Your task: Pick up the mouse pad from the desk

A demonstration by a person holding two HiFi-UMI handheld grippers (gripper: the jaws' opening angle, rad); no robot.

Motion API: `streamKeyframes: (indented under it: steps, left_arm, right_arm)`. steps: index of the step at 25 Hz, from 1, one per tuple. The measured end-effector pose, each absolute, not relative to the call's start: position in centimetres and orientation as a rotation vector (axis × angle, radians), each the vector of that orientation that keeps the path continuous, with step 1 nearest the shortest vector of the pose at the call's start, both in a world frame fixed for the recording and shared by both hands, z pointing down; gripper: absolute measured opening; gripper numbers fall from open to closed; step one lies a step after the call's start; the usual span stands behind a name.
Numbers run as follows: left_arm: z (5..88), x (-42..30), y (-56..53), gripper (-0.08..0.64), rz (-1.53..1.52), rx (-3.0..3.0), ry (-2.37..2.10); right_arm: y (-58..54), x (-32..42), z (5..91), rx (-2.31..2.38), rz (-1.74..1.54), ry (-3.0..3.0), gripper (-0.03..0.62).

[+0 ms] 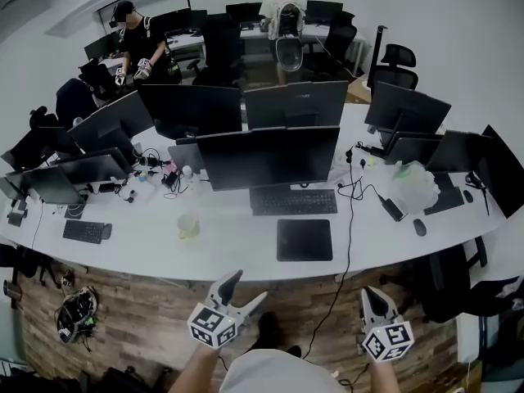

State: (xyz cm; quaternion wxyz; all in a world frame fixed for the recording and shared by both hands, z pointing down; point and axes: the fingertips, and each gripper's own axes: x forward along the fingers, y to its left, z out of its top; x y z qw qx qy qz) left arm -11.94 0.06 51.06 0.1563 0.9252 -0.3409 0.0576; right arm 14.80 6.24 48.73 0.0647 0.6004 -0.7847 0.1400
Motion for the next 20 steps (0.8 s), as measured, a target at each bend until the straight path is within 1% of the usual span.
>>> streamKeyframes:
  steps: [8,20]
  left_arm:
    - [50.9,-13.0,-5.8,0.367,0.142,2.671,-0.895]
    - [51.7,-13.0,-10.2,0.365,0.150,2.692,-0.800]
  right_arm:
    - [2.2,13.3,49.1,1.868,0.436,-2.302,0.011]
    - [-0.7,12.8,49.1,1.952,0.432,-2.230,0.011]
